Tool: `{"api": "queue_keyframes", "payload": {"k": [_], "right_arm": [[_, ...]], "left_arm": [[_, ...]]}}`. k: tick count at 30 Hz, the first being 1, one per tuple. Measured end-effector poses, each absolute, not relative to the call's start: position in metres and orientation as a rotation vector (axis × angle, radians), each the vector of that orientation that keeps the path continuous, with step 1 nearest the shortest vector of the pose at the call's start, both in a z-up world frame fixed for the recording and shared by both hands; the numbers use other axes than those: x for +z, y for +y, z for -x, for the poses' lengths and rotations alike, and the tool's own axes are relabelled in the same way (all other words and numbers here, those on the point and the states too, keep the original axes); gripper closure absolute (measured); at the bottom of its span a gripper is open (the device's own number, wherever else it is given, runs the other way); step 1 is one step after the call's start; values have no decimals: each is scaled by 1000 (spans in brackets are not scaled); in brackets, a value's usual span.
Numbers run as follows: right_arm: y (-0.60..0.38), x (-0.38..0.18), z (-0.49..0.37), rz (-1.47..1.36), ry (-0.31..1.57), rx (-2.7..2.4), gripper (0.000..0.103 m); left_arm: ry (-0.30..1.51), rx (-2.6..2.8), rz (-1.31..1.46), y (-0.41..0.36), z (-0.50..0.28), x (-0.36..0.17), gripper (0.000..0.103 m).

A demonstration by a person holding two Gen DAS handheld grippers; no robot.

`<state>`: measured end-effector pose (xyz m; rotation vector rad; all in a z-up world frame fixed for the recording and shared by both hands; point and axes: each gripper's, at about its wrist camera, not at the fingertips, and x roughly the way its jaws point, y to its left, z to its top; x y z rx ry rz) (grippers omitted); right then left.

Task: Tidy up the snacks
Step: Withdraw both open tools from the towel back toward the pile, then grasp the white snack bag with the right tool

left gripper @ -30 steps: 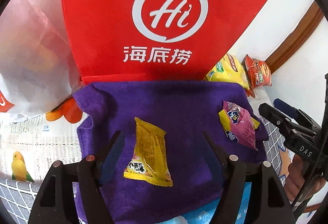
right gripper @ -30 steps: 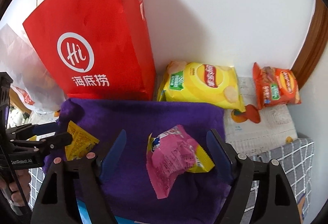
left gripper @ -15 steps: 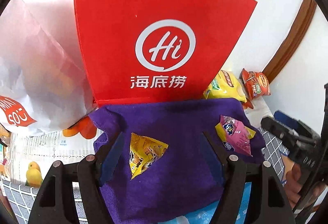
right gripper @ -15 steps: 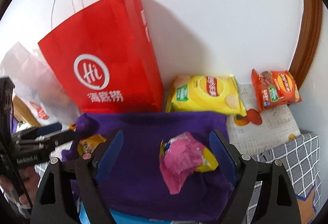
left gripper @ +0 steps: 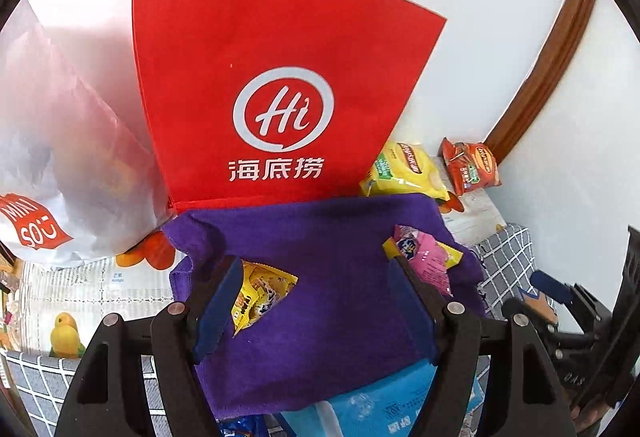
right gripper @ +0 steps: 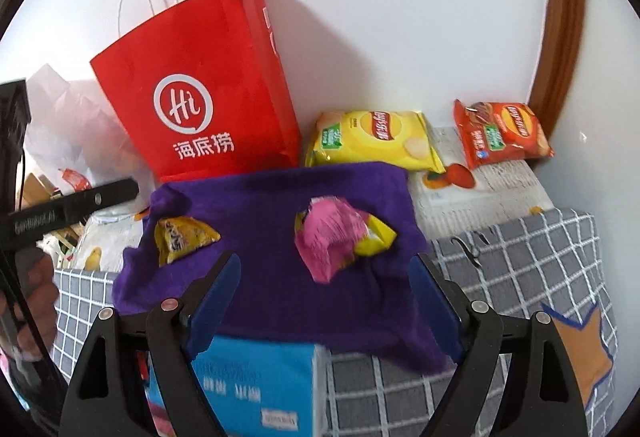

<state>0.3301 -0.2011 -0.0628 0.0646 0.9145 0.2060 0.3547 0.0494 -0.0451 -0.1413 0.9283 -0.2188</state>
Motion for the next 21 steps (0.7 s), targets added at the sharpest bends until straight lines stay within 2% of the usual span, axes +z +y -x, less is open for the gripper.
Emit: {"api": "queue_keyframes", "payload": {"k": [10,21], "right_arm": [[-219,-53,-277,-30,897,156,20],[-246,-68,-226,-62,934,163,23]], "left_arm": [[914,-207,132,48,-340,-27,30],[883,-190,100,39,-327,-16,30]]}}
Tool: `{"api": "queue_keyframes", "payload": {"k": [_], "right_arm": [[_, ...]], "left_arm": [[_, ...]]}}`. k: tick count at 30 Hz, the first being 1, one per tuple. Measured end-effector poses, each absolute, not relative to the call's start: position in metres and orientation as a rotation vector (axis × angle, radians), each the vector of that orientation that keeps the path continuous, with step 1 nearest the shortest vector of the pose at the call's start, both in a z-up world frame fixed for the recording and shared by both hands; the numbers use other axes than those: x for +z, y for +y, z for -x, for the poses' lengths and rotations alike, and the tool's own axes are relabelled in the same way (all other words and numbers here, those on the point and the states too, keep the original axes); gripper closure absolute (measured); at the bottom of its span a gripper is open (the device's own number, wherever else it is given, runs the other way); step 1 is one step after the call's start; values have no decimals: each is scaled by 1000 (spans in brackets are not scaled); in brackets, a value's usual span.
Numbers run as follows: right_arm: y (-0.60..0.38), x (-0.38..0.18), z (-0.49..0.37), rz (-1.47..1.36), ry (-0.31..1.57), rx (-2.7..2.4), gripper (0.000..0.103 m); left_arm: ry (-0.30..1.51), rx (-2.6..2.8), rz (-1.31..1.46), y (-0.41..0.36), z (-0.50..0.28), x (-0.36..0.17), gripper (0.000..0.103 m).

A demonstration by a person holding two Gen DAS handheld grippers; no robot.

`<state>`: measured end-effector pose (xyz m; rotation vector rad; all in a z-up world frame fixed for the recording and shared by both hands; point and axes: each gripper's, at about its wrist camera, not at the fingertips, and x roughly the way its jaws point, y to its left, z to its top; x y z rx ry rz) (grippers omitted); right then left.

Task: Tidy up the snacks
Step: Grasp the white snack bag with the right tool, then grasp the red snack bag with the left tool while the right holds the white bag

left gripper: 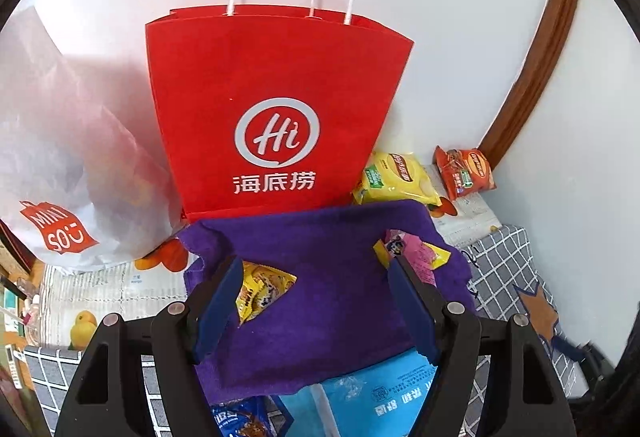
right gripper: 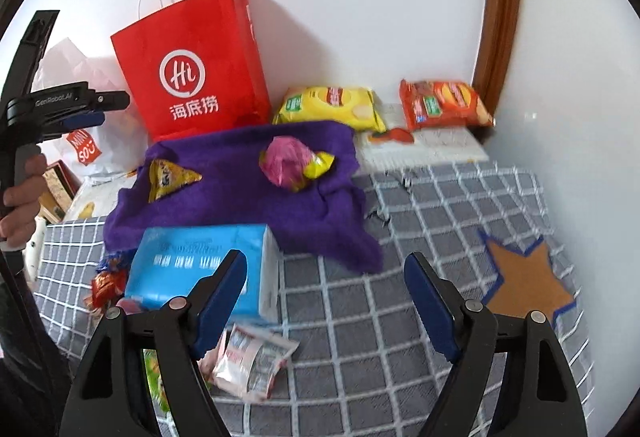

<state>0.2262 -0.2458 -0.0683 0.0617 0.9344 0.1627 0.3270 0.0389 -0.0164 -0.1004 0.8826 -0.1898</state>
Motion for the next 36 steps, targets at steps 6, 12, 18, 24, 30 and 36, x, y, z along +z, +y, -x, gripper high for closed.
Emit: {"api": "queue_keyframes", "payload": {"k": [6,12,18,24,30,36], "right_arm": [[-226,-103,-206,-28,1044,263,40],[-209,-132,-192,-62,1111,282,44],[-203,-147,-187,-154,1129,289,44],[-191,-160,-193,-159,1133,246,41],[-181,-168,-195,-97,1107,236,41],[-178,-167,-197,3,1078,268,50]], "left_arm": [[916,-163,113,39,-306,-18,30],[954,-100,85,55,-266,-32,30],[982,-57,93,83,-219,-48,30],[1011,-33,153,108,-184,-65,30],[1026,-19,232,128,-160,-73,30],[1036,8,212,126,-155,-87,30]]}}
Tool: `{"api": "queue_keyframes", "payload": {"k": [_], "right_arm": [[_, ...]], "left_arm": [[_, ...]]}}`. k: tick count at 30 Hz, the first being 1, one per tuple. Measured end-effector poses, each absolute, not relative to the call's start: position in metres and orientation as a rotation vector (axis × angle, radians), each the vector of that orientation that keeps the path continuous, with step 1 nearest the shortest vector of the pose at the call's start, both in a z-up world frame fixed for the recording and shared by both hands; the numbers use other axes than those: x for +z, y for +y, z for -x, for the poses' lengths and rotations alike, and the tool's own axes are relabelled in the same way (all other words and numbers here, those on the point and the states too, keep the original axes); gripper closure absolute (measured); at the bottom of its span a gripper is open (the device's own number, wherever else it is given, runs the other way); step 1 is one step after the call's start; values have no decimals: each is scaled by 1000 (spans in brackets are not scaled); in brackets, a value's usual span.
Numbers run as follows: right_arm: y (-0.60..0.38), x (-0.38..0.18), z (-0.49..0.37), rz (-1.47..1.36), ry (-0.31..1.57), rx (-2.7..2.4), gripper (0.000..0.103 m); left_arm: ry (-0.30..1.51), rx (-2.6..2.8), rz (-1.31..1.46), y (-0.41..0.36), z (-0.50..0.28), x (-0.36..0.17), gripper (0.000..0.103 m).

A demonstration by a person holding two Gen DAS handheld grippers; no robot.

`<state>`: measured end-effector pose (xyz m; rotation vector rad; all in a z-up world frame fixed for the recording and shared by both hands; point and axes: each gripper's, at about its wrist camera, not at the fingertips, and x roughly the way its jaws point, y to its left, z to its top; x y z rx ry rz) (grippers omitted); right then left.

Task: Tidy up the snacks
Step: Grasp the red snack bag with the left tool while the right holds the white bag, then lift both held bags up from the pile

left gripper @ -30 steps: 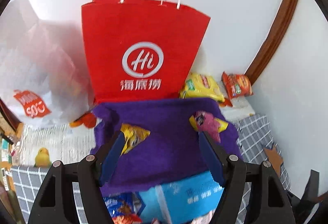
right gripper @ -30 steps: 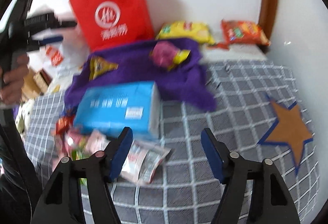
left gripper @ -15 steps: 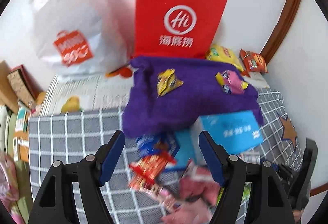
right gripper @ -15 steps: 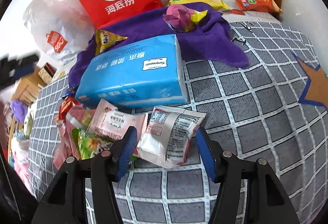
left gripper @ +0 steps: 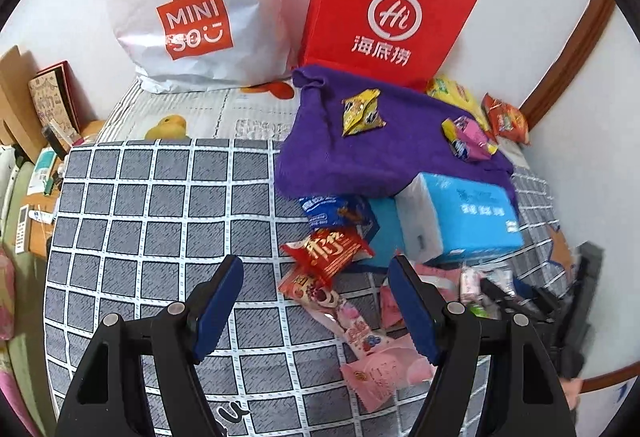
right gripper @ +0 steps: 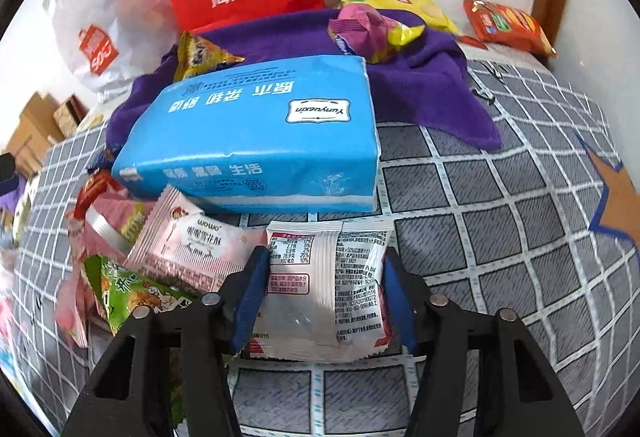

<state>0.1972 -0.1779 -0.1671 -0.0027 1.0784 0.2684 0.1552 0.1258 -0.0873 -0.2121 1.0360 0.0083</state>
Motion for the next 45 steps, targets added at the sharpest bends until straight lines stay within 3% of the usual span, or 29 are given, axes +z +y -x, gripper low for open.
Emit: {"api": "queue_keyframes", "payload": {"k": [13,19,21,23,24,45], "right_arm": [[-226,-169,-192,35,1003,260,49],[-219,-173,-199,90,971,250,47],[-220,-173,-201,84,971,252,47],[-221,-174,-202,72,978,254,47],[-221,-174,-203,69,980,254,46],[-219,-176,-204,92,985,265,44]], "left_arm": [[1063,10,-80,89,-188,-149,30],[1078,-38,-34,87,-204,-163,31],[1094,-74,-10,86,-205,-168,46],[1067,-107,26,88,-202,-167,52],[1062,-125,37,87,-200,-168,63],[952,-40,-78,60,-180,-171,62]]}}
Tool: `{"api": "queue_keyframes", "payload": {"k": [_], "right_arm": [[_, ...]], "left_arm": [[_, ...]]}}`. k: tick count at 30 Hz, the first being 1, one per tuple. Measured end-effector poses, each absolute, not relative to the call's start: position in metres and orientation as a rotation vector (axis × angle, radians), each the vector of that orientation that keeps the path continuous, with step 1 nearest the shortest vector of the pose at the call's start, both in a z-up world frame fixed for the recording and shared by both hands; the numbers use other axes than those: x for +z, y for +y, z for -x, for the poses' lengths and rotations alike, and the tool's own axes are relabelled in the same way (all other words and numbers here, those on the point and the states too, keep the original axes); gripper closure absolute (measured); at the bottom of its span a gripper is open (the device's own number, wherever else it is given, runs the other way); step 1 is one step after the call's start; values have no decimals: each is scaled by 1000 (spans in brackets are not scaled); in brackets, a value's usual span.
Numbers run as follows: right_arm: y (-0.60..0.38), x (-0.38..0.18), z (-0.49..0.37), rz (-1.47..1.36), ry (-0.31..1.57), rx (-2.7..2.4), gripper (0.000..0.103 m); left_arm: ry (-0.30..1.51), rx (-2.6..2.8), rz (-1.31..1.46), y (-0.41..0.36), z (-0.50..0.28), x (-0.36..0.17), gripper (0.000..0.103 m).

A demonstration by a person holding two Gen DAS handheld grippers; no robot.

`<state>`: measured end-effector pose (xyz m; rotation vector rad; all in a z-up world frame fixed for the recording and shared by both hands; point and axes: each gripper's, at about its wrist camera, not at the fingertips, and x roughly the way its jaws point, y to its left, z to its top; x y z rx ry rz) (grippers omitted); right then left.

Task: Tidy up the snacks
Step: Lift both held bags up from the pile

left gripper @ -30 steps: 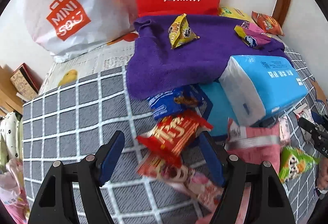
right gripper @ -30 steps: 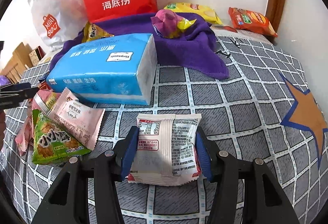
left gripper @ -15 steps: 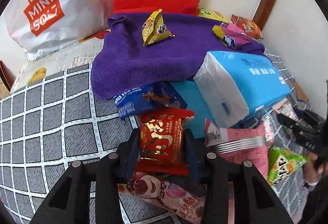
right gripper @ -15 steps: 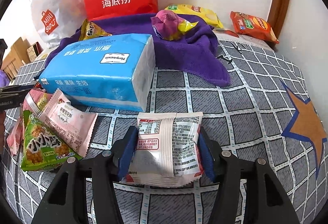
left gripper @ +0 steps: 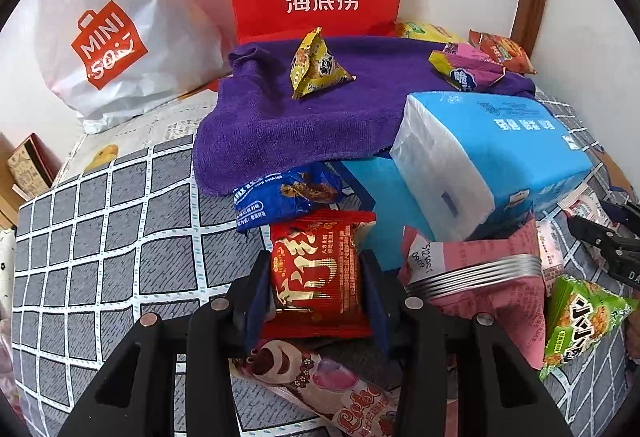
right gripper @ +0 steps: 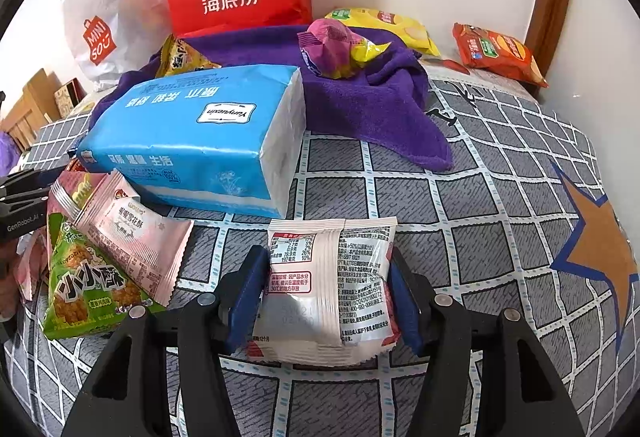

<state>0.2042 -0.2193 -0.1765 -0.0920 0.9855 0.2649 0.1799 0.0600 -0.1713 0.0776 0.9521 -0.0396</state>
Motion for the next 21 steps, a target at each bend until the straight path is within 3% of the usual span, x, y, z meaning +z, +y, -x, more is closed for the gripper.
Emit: {"api": "queue_keyframes", "payload": {"k": [21], "right_arm": [[-221,-176,-204,72,978,272,46]], "left_arm": [[928,-50,-72,52,-173,-160,63]]}}
